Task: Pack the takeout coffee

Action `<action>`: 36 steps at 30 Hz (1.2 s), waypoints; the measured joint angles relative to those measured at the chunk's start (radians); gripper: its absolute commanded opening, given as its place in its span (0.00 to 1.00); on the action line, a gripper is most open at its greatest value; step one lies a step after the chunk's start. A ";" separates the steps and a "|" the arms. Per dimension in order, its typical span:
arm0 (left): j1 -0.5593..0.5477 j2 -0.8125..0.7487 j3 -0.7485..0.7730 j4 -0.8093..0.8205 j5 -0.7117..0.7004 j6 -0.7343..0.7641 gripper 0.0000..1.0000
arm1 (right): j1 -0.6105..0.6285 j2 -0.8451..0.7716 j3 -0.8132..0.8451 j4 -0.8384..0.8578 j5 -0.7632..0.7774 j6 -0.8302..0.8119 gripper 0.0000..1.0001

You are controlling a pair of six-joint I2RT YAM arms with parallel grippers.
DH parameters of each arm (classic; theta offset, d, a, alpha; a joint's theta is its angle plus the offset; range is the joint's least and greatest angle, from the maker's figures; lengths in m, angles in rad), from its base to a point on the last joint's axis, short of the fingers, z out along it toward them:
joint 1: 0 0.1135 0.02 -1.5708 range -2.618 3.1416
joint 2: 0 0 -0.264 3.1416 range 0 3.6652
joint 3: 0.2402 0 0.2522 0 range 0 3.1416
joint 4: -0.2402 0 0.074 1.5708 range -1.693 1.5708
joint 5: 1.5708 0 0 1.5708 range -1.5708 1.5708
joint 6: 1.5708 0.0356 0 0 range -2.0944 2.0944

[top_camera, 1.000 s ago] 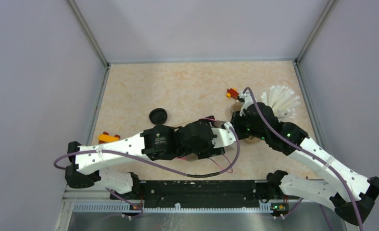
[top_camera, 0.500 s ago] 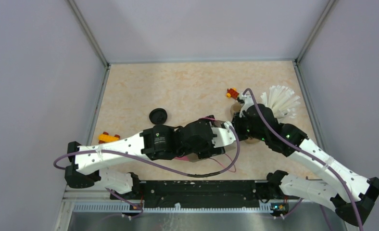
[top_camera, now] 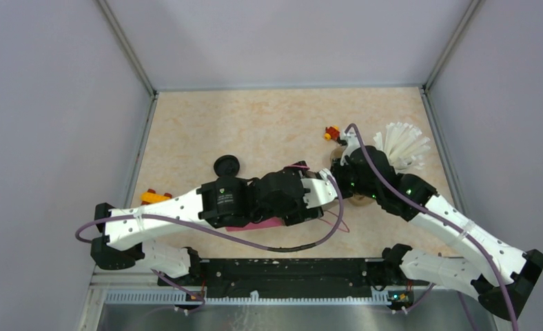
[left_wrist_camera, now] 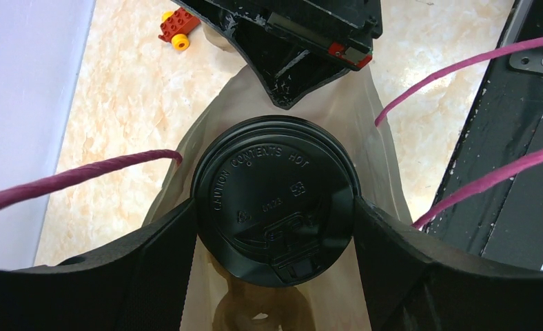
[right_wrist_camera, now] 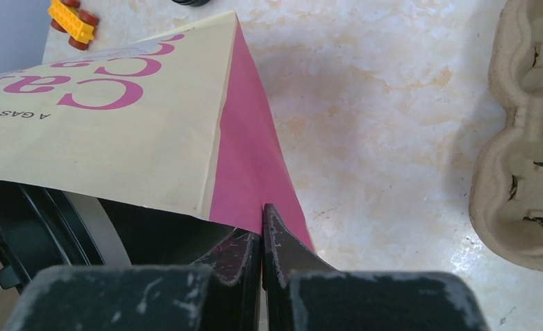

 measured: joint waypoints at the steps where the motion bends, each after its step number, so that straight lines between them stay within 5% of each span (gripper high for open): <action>1: 0.000 0.000 0.001 0.000 0.000 -0.002 0.56 | 0.000 0.002 0.003 0.000 0.001 0.000 0.00; 12: 0.001 -0.031 -0.002 0.000 0.005 -0.004 0.56 | 0.000 0.023 0.037 -0.005 0.008 0.000 0.00; 24: 0.002 -0.056 -0.060 0.009 0.008 -0.014 0.56 | 0.000 0.161 0.306 -0.185 0.081 -0.018 0.00; 36: 0.010 -0.077 -0.073 0.009 0.127 -0.112 0.55 | 0.000 0.174 0.339 -0.245 0.080 -0.009 0.00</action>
